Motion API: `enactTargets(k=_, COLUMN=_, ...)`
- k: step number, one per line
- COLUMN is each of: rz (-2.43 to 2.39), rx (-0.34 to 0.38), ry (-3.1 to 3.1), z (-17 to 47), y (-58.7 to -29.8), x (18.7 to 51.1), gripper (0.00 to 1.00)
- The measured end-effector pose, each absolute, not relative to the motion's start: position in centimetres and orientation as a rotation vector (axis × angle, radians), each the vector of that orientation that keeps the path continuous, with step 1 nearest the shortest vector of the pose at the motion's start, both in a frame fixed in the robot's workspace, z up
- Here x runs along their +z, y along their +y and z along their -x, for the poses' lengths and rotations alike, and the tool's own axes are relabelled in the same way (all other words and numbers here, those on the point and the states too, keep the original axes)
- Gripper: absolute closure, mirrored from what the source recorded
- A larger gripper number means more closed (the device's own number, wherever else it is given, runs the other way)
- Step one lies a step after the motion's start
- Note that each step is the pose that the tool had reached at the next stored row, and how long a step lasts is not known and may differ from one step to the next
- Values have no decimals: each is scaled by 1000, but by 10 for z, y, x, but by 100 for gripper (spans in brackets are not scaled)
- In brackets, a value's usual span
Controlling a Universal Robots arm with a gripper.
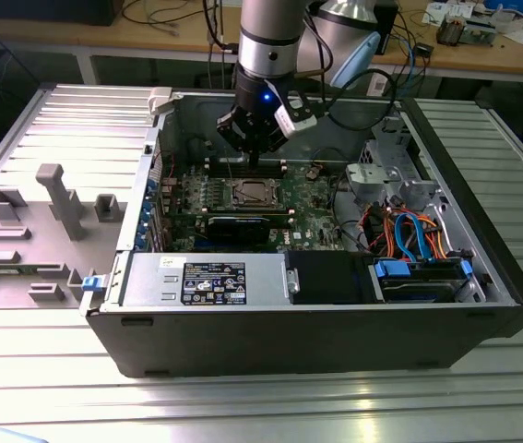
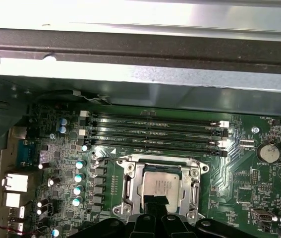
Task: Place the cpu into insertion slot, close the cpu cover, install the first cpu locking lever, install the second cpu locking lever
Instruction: 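Install the first cpu locking lever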
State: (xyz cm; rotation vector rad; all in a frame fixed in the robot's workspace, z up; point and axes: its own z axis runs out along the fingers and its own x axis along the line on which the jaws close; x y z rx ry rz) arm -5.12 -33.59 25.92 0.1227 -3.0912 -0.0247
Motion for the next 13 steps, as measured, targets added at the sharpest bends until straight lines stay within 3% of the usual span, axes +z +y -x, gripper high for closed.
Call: enactTargets(k=13, rz=-123, rx=-25, ry=-3091, z=55, y=-336, x=259, gripper=89)
